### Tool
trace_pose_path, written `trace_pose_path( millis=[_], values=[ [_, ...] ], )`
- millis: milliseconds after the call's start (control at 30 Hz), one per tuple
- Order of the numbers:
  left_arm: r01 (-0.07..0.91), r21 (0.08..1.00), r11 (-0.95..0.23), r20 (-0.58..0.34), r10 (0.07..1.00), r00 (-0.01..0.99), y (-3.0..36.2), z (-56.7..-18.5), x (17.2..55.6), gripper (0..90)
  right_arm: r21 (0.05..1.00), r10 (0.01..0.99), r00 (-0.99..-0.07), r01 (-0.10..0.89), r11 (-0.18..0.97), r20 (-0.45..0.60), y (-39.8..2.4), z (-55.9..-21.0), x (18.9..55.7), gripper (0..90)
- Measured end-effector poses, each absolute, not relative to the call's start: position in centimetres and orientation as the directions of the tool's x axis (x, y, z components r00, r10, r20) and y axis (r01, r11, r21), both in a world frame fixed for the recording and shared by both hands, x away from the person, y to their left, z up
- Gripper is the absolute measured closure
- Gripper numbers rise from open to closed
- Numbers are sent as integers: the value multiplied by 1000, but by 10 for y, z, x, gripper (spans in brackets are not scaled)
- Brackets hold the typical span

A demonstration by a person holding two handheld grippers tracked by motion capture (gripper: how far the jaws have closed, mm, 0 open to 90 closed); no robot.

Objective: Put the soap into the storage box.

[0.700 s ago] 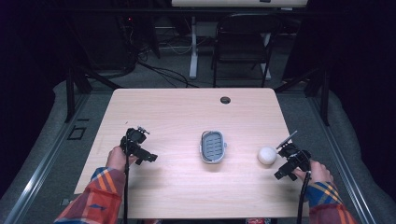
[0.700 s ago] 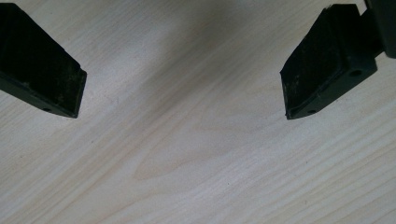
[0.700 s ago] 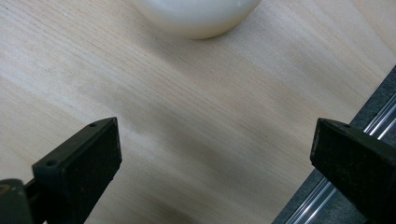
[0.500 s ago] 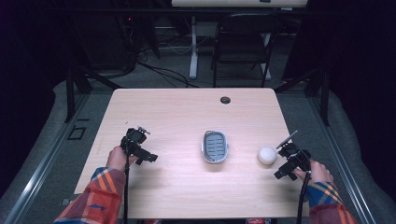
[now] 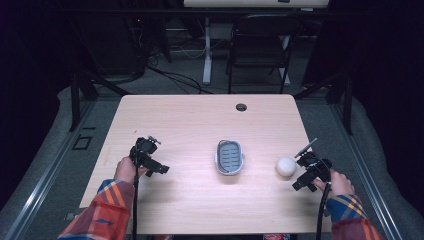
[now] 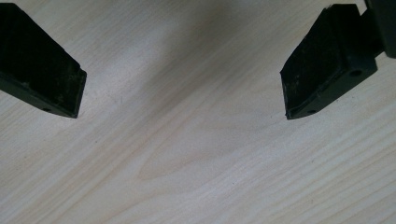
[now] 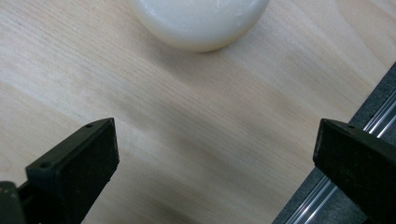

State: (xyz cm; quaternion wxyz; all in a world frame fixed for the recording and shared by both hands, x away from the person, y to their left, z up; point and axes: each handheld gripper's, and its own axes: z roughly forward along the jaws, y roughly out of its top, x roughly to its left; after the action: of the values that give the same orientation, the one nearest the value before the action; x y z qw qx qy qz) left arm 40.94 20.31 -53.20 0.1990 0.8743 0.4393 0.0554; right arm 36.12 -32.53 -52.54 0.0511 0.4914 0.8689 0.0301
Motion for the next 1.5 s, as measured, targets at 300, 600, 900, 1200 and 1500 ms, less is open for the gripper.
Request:
trace_pose_path(
  millis=[300,600,900,1200,1500],
  values=[
    [744,392,-542,-77,786,613,203,-532,410,0,161,871,-490,858,488,-34,-323,-525,366,0],
    [743,392,-542,-84,784,615,201,-533,410,0,72,779,-622,775,627,-86,-317,-508,380,0],
    [742,393,-544,-83,782,617,202,-533,411,0,210,822,-566,798,565,-64,-306,-516,384,0],
    [741,396,-543,-84,782,618,202,-533,411,0,180,829,-558,815,551,-12,-303,-518,399,64],
    [741,396,-543,-81,783,617,202,-533,411,0,160,835,-550,824,543,-3,-295,-521,412,0]
  ],
)
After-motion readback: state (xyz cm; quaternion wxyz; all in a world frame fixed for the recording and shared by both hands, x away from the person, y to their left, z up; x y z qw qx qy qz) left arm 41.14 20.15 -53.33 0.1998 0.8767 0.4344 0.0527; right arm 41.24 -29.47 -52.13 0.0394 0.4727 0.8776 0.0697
